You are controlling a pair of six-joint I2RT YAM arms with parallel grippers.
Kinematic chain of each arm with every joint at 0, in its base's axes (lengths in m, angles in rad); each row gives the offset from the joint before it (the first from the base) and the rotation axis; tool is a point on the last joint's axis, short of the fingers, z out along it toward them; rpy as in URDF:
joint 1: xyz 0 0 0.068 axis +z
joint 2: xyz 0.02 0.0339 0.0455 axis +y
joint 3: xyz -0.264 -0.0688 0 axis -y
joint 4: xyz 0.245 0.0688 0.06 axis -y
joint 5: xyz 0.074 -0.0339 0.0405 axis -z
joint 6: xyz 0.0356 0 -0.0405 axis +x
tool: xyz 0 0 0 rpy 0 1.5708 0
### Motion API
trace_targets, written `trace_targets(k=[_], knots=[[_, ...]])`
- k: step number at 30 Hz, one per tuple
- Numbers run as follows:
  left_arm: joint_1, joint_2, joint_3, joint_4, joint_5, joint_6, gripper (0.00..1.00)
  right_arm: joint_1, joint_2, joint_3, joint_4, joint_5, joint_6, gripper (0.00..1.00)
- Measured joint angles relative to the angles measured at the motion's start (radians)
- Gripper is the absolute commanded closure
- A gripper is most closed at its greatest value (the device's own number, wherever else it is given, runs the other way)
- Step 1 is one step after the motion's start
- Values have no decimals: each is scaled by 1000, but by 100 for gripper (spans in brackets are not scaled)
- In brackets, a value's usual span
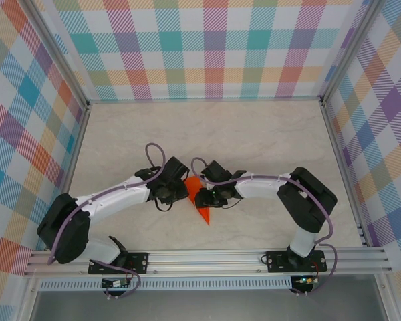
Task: Fold a paper plane with a square sheet of paper (pick it up from the middle)
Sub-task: Move the paper plane to the center of the table.
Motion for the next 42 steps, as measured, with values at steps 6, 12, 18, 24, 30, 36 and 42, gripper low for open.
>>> trace_targets(k=[6, 12, 18, 24, 30, 36, 42], knots=[[8, -62, -31, 0, -36, -19, 66, 10, 17, 30, -40, 26, -19, 70], [18, -94, -58, -2, -63, -37, 65, 31, 35, 65, -81, 62, -25, 86], [25, -165, -75, -10, -109, -49, 62, 39, 35, 140, -228, 196, 3, 92], [40, -243, -115, -31, -155, -73, 61, 39, 39, 317, -462, 391, 38, 90], [50, -291, -145, -61, -186, -93, 60, 24, 134, 455, -596, 475, 59, 88], [58, -362, -169, -77, -213, -101, 59, -6, 221, 499, -629, 472, 62, 87], [66, -397, -202, -81, -219, -113, 58, -34, 248, 504, -627, 444, 57, 84]])
